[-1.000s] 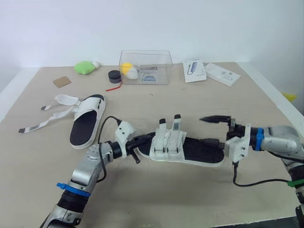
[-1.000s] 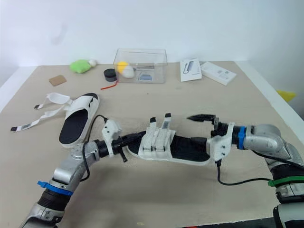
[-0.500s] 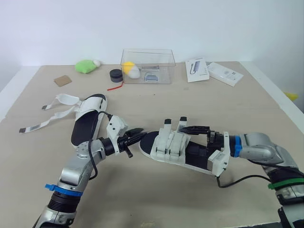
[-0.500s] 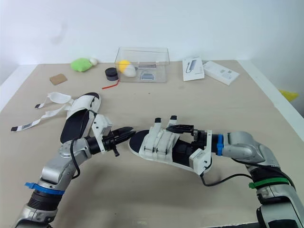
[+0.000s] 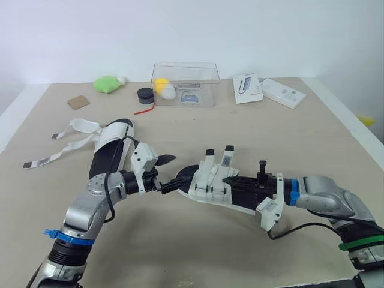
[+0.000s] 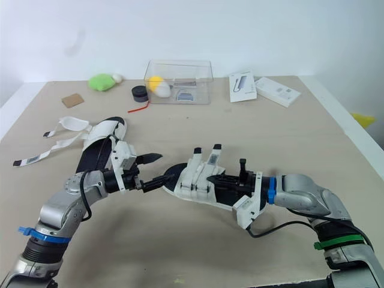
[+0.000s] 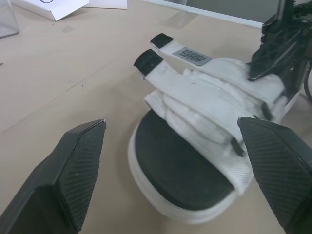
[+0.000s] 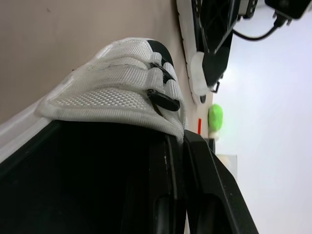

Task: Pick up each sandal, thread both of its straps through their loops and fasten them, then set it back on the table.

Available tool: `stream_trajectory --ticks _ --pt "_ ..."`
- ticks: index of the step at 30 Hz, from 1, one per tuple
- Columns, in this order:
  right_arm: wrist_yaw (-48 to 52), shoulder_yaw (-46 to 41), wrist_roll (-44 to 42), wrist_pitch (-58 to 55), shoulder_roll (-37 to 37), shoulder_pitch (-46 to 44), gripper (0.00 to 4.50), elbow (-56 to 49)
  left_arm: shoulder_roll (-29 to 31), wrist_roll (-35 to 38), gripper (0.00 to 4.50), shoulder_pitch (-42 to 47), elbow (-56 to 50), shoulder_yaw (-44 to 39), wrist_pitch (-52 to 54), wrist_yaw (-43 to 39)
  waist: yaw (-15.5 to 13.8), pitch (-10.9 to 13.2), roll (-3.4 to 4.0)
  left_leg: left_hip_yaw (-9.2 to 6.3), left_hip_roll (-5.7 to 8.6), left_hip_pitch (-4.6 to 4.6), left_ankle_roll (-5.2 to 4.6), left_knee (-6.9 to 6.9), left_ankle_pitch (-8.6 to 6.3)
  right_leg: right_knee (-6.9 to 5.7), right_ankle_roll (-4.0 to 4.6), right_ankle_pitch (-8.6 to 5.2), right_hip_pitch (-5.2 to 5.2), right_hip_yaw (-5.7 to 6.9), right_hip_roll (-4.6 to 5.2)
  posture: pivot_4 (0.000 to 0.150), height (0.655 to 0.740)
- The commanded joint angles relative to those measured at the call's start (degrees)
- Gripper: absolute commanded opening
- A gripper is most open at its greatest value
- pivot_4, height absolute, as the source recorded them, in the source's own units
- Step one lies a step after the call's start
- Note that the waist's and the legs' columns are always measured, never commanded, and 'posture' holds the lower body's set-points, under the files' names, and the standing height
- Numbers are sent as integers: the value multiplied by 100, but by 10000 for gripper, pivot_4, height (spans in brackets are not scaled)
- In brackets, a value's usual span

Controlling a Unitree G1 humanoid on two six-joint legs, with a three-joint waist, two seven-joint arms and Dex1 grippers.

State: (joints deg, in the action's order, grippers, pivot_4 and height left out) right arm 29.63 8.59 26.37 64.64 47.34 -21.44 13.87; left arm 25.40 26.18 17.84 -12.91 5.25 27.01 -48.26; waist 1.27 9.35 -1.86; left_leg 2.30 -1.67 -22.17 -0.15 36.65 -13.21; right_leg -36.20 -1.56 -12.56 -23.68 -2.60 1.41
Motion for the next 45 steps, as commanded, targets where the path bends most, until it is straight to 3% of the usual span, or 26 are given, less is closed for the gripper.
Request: stream_trajectory --ticks 1,10,16,21,24,27,29,32,37,40,43,45 --pt "-725 -642 528 -745 -133 -195 249 -241 -27 83 45000 266 -183 -31 -17 -21 2 1 -1 1 1 -1 0 0 0 0 -1 1 0 -1 0 1500 7400" --pt "-1928 -1542 1861 -4697 207 -352 249 470 -444 -77 45000 748 65 202 -235 102 -27 1 -1 17 17 -44 18 15 11 -10 3 26 -37 -11 10 1500 7400" --pt "-1847 -1321 1899 -5755 492 -415 249 1226 -529 -159 45000 686 109 239 -289 119 22 -1 2 58 20 -50 8 1 5 -9 16 25 -62 -36 -3 1500 7400" --pt "-1692 -1030 1724 -5916 607 -503 249 1408 -530 -184 45000 627 83 226 -293 168 79 -1 3 63 16 -33 9 0 5 -17 0 23 -64 -64 -10 1500 7400" --pt "-1427 -943 1447 -5736 741 -533 10905 1389 -494 -189 45000 553 25 211 -281 218 87 -1 3 64 16 -32 12 5 7 -19 -25 20 -63 -67 -9 1500 7400" --pt "-875 -897 1065 -5483 996 -457 25030 1238 -440 -214 45000 499 -26 193 -276 247 108 -1 3 67 18 -32 11 12 8 -19 -34 27 -60 -73 -8 1500 7400" --pt "-214 -956 642 -5292 1264 -370 34821 1134 -343 -277 45000 479 -33 187 -297 239 118 -1 3 69 19 -32 11 14 8 -19 -38 30 -60 -76 -6 1500 7400" --pt "757 -1218 -185 -5126 1662 -364 44313 1025 -190 -338 45000 478 -5 113 -343 228 125 -1 3 68 18 -32 10 21 7 -19 -40 31 -55 -75 -6 1500 7400" --pt "2306 -1722 -1891 -5537 1912 -341 44313 645 55 -460 45000 429 52 -157 -473 362 128 -1 2 67 13 -29 7 25 6 -19 -38 34 -51 -73 -10 1500 7400" --pt "2850 -2100 -3053 -6491 1636 -625 44313 156 254 -797 45000 386 78 -331 -671 648 147 0 1 70 8 -24 7 27 6 -19 -33 41 -50 -78 -14 1500 7400" --pt "3202 -2370 -4757 -8167 1180 -688 44313 -1179 544 -1363 45000 294 -111 -670 -804 1272 150 1 -1 66 -1 -22 7 35 7 -24 -28 51 -50 -81 -26 1500 7400" --pt "3073 -2374 -5440 -8994 875 -693 44313 -1842 786 -1811 45000 174 -217 -806 -902 1613 136 7 -12 58 -13 -23 7 42 7 -34 -20 53 -50 -76 -39 1500 7400"
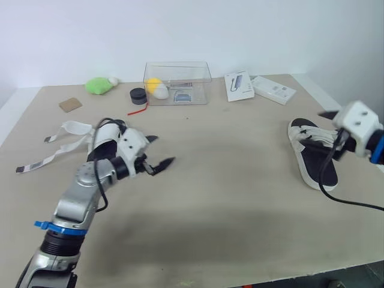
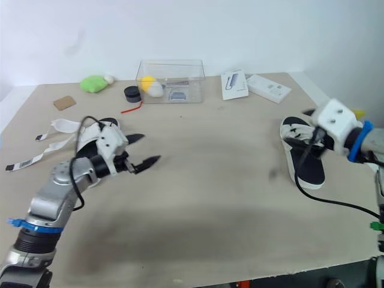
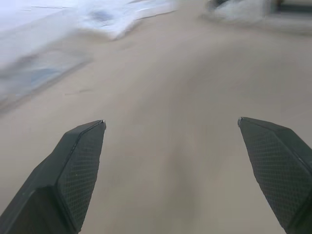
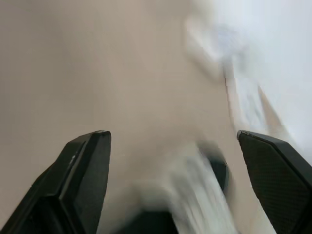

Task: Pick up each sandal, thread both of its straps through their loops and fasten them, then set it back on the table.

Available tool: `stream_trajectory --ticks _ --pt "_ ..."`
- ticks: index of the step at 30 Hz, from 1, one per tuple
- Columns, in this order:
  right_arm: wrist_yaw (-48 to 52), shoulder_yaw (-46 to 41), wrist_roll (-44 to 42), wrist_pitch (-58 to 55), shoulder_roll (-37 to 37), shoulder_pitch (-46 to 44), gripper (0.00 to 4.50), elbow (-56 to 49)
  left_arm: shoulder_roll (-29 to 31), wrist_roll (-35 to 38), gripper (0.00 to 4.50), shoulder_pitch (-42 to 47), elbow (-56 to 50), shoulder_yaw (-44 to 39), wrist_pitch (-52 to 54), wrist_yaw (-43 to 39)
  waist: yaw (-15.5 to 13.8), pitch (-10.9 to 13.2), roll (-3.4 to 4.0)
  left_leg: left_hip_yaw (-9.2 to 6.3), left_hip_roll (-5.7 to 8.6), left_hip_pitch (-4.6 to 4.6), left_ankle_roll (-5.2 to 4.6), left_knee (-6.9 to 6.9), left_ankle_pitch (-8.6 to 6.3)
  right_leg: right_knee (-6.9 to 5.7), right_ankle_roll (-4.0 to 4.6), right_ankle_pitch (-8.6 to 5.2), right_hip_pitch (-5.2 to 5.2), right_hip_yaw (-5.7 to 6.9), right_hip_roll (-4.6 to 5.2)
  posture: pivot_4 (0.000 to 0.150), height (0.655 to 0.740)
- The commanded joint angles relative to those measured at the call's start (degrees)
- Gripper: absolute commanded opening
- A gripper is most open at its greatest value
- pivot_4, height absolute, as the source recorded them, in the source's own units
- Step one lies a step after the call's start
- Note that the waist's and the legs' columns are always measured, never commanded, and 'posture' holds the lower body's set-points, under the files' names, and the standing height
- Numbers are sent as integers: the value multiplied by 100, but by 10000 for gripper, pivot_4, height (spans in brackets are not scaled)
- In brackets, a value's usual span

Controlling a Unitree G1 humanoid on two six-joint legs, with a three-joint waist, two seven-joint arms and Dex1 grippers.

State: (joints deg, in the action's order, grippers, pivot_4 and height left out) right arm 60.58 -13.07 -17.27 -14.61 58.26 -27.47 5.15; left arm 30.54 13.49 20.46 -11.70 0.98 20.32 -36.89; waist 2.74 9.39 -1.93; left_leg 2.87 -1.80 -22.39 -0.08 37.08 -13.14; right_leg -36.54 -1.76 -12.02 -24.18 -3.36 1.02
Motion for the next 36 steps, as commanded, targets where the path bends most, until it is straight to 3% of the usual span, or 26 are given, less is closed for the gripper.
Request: stream_trajectory --ticks 1,7,12,16,26,29,30,31,33,34,36 --pt "-152 -144 -1323 -1389 -397 -110 44313 -1259 389 -711 45000 -179 -409 -484 -220 619 -19 2 -7 -3 -5 -1 0 2 0 -2 4 0 1 5 -3 1500 7400" --pt "-775 660 -1960 -2120 -1629 -655 44313 -2102 848 -1651 45000 -876 -650 -1290 -144 1536 -32 8 -18 2 -3 -14 0 18 0 -11 -6 -5 -5 11 23 1500 7400" --pt "-858 962 -2031 -2232 -2051 -854 44313 -2310 1172 -2420 45000 -1093 -296 -993 -501 1750 -100 14 -32 3 4 -39 -7 32 -6 -14 -15 -4 -23 16 38 1500 7400" --pt "-877 1065 -2001 -2190 -2182 -844 44313 -2377 1279 -2905 45000 -799 407 -658 -992 1961 -164 14 -33 4 5 -43 -8 33 -7 -14 -5 -1 -26 19 41 1500 7400" --pt "-972 1052 -1850 -2025 -2239 -852 44313 -2367 857 -3133 45000 333 2167 -2 -1901 2185 -161 17 -43 6 5 -74 -8 40 -6 -26 25 18 -59 28 40 1500 7400" --pt "-1021 1040 -1846 -2010 -2247 -840 45000 -2392 779 -3140 36623 519 2428 80 -2098 2167 -161 16 -44 6 7 -94 -8 51 -6 -42 25 18 -79 26 41 1500 7400" --pt "-1039 1036 -1850 -2008 -2249 -834 45000 -2406 773 -3127 31674 542 2509 101 -2171 2152 -158 16 -44 6 7 -94 -8 51 -6 -43 25 18 -80 23 40 1500 7400" --pt "-1050 1036 -1857 -2013 -2239 -804 45000 -2453 777 -3096 23774 518 2586 134 -2319 2100 -158 16 -44 6 7 -93 -8 51 -6 -44 24 19 -82 20 41 1500 7400" --pt "-1092 1010 -1879 -2037 -2227 -768 45000 -2509 759 -2972 18202 411 2499 91 -2406 2015 -157 16 -44 7 6 -93 -8 51 -6 -45 24 19 -84 19 40 1500 7400" --pt "-1101 1000 -1881 -2040 -2213 -751 45000 -2525 745 -2922 18202 355 2401 28 -2382 2014 -157 16 -44 7 6 -93 -8 51 -6 -45 24 19 -84 19 39 1500 7400" --pt "-1114 979 -1887 -2047 -2183 -719 45000 -2545 760 -2951 11130 254 2217 -137 -2335 2172 -156 16 -44 7 5 -94 -8 51 -6 -47 25 19 -86 18 39 1500 7400"
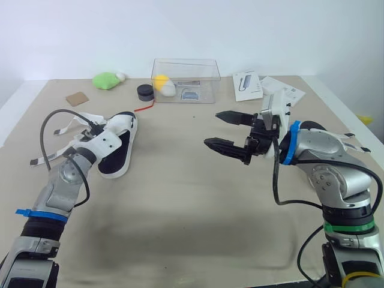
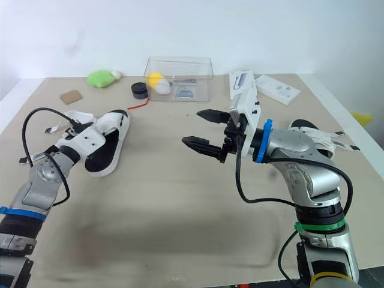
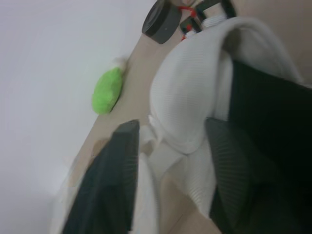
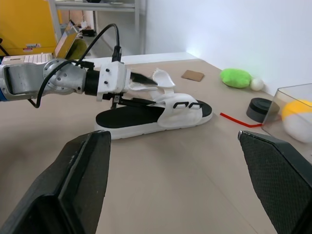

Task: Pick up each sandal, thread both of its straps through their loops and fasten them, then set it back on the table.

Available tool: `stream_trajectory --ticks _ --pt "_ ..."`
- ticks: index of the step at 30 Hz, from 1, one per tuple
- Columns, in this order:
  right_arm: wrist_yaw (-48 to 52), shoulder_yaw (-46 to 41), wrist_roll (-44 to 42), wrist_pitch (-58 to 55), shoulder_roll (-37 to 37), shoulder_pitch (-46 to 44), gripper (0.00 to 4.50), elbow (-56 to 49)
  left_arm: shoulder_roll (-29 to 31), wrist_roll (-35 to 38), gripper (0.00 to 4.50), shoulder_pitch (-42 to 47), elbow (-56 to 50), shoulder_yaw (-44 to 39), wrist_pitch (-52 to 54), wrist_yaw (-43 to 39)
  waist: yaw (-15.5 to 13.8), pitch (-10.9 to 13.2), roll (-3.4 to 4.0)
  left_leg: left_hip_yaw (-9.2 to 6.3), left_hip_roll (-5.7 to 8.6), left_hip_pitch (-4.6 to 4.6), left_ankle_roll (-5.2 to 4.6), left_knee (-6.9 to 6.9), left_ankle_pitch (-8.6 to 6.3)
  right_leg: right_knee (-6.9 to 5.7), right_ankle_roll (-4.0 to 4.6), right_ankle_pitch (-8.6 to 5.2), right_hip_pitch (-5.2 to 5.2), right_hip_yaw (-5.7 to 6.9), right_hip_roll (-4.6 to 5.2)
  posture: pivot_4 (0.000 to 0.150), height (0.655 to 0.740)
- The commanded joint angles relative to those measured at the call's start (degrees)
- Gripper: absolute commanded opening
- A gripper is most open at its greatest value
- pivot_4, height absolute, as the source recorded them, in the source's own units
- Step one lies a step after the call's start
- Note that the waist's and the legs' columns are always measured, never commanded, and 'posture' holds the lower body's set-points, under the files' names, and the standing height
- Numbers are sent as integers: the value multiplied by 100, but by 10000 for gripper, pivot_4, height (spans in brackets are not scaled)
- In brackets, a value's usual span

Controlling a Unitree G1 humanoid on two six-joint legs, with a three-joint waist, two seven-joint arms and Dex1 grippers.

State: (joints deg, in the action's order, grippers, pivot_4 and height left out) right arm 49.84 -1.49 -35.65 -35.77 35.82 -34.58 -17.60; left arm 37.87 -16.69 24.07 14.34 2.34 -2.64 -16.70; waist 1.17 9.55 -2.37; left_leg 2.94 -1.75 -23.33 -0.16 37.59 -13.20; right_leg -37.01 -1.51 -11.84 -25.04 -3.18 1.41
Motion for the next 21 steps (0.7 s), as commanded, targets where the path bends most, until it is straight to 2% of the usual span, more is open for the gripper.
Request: stream_trajectory --ticks 1,3,4,5,7,9,10,11,15,16,21 --pt "-55 -190 -53 60 67 10 45000 -284 38 54 9364 -163 -481 -402 -28 293 1 0 0 0 0 0 0 0 0 0 0 0 0 0 0 1500 7400" --pt "-81 -202 -62 44 71 49 45000 -320 55 112 3992 -310 -705 -615 20 407 3 0 0 0 -1 -1 0 0 0 0 0 0 -1 -2 1 1500 7400" --pt "-92 -201 -64 37 70 70 45000 -340 39 207 7965 -404 -855 -693 77 362 8 -1 -2 0 -1 -1 0 0 0 0 0 0 -1 -1 1 1500 7400" --pt "-98 -197 -66 32 71 86 45000 -357 29 237 7350 -470 -962 -722 85 342 10 -1 -2 1 -2 0 0 0 0 -1 1 1 -3 -2 1 1500 7400" --pt "-98 -184 -65 24 77 107 45000 -366 15 198 12989 -566 -1164 -719 66 316 7 -1 -2 1 -1 0 0 0 0 -3 1 1 -3 -2 2 1500 7400" --pt "-95 -166 -58 23 77 103 45000 -360 29 150 16049 -589 -1243 -686 71 282 7 -1 -3 0 -1 0 1 0 1 -3 1 1 -2 -2 1 1500 7400" --pt "-95 -162 -57 21 76 100 45000 -358 37 128 21126 -587 -1249 -662 95 264 7 -1 -3 1 -1 0 1 1 1 -2 1 2 -2 -2 1 1500 7400" --pt "-99 -155 -55 17 72 87 45000 -354 34 99 22566 -578 -1249 -618 111 244 7 -1 -3 1 -1 0 1 1 1 -2 1 2 -2 -2 1 1500 7400" --pt "-133 -131 -22 23 65 53 45000 -346 6 -124 36551 -460 -1056 -305 173 148 7 -1 -3 1 -1 1 1 1 1 -2 1 2 -2 -2 -2 1500 7400" --pt "-150 -135 -20 25 63 53 45000 -350 3 -199 38434 -405 -985 -240 203 155 7 -1 -2 2 -1 0 1 1 1 -2 1 2 -2 -2 -2 1500 7400" --pt "-223 -125 -14 10 49 18 45000 -362 -99 -523 38434 222 -235 94 293 287 5 0 -5 4 2 0 0 3 4 -3 2 4 -1 1 -7 1500 7400"
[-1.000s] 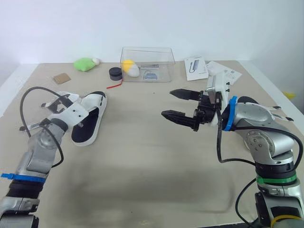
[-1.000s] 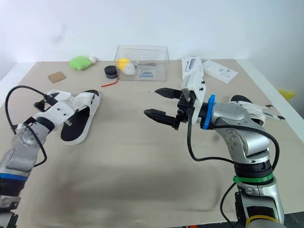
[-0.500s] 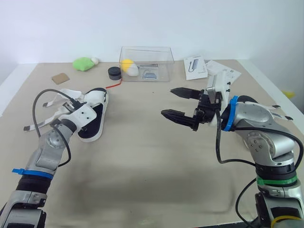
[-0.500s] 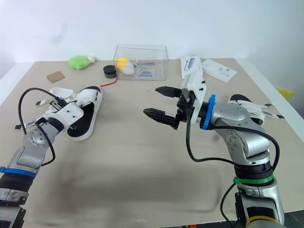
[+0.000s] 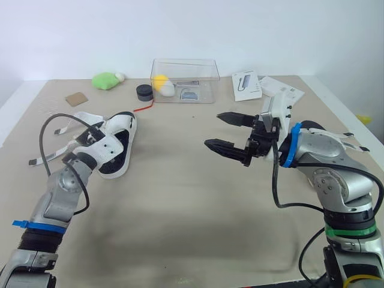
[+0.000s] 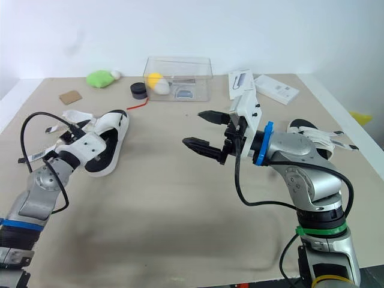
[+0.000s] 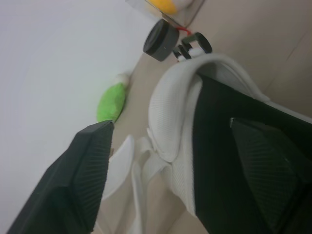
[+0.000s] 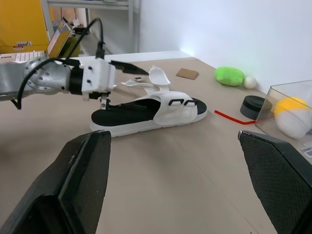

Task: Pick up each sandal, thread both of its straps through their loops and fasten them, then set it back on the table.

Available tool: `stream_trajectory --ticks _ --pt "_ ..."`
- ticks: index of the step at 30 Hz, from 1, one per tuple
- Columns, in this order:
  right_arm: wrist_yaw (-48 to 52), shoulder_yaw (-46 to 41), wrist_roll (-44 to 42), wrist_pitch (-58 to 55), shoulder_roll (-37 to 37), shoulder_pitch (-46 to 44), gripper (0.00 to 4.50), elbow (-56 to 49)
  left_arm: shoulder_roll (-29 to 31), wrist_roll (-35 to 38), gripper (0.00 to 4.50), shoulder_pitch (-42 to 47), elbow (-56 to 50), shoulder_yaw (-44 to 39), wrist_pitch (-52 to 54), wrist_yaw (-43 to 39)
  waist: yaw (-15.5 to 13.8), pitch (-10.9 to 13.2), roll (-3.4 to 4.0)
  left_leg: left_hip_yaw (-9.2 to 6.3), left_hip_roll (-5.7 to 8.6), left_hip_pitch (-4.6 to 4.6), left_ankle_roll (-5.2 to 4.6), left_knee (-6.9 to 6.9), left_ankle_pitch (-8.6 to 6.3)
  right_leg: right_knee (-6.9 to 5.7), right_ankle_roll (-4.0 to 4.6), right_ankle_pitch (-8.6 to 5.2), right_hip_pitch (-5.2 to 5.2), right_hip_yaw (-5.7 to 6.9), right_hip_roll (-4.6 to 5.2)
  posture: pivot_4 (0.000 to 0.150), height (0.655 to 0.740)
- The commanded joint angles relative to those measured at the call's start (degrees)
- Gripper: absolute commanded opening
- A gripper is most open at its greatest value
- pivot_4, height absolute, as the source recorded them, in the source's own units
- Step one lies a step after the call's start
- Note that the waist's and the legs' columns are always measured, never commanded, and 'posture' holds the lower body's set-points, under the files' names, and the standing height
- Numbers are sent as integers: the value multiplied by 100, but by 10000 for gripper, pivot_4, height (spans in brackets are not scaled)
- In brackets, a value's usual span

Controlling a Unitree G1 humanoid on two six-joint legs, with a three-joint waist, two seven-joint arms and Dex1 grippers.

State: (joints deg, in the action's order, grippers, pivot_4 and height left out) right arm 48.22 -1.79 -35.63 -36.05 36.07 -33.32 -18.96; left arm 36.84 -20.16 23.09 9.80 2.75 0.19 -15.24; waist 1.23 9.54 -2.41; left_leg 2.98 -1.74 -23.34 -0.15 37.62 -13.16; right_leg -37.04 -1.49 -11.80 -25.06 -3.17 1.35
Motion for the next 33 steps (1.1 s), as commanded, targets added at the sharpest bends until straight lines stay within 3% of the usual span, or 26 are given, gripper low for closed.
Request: stream_trajectory --ticks 1,4,7,9,10,11,12,13,15,21,24,27,30,33 --pt "-77 -102 -22 27 26 -120 45000 -232 -22 -225 38434 466 361 88 7 194 0 0 -3 1 0 -1 0 1 1 0 0 0 0 2 -2 1500 7400" --pt "-116 -108 -29 12 26 -136 45000 -248 -68 -289 38434 702 616 154 -71 299 7 0 -3 -1 0 -2 0 1 0 0 0 0 0 1 -2 1500 7400" --pt "-169 -112 -33 6 13 -130 45000 -274 -126 -269 32359 854 840 252 -327 306 11 0 -3 -1 -2 -2 0 1 -1 0 0 0 -3 -6 -1 1500 7400" --pt "-188 -109 -42 5 6 -125 45000 -292 -118 -233 23037 858 908 250 -418 273 6 0 -3 -2 -1 -3 0 1 -1 0 0 0 -3 -4 -1 1500 7400" --pt "-200 -112 -56 -1 -3 -132 45000 -299 -91 -220 21491 836 928 238 -470 257 7 0 -3 -2 -1 -4 0 1 -1 0 0 0 -3 -5 -1 1500 7400" --pt "-214 -137 -105 -25 -18 -136 45000 -314 -30 -201 15302 804 970 214 -549 243 7 0 -3 -2 -2 -3 0 1 -1 -1 0 0 -3 -5 -1 1500 7400" --pt "-225 -161 -151 -49 -30 -143 45000 -321 26 -175 13314 780 1026 184 -633 236 8 0 -3 -2 -2 -3 0 1 -1 -1 0 1 -3 -5 -1 1500 7400" --pt "-239 -188 -212 -84 -43 -155 45000 -325 99 -133 5724 772 1107 143 -744 215 8 0 -3 -2 -3 -3 0 1 -1 -2 1 1 -4 -5 -2 1500 7400" --pt "-213 -265 -427 -233 -38 -160 45000 -333 297 -1 1007 803 1257 82 -1176 99 14 0 -3 -2 -4 -1 0 1 -1 -3 2 2 -4 -5 -2 1500 7400" --pt "185 -618 -1255 -811 246 -203 45000 -168 1039 712 1007 1180 1845 343 -4116 -996 1 1 -5 1 -9 -5 0 1 0 -2 12 7 -10 1 5 1500 7400" --pt "722 -733 -1855 -1331 623 -108 45000 -111 1289 1251 1007 1539 2420 830 -6080 -1869 -32 3 -8 5 1 -17 0 2 0 4 9 7 -9 16 19 1500 7400" --pt "1009 -670 -1862 -1375 880 11 45000 -88 1352 1519 1007 1965 3140 1460 -7885 -2133 -34 2 -8 8 7 -21 -5 4 -4 9 8 8 -8 35 44 1500 7400" --pt "1019 -642 -1788 -1314 939 89 45000 -124 1358 1409 1007 2319 3697 2027 -8971 -2107 9 3 -8 8 9 -22 -7 6 -4 10 5 9 -9 36 46 1500 7400" --pt "958 -676 -1862 -1345 950 258 45000 -326 1384 1046 1007 2453 3683 2489 -9269 -2053 25 3 -8 10 3 -19 -6 11 -4 5 6 11 -12 31 33 1500 7400"
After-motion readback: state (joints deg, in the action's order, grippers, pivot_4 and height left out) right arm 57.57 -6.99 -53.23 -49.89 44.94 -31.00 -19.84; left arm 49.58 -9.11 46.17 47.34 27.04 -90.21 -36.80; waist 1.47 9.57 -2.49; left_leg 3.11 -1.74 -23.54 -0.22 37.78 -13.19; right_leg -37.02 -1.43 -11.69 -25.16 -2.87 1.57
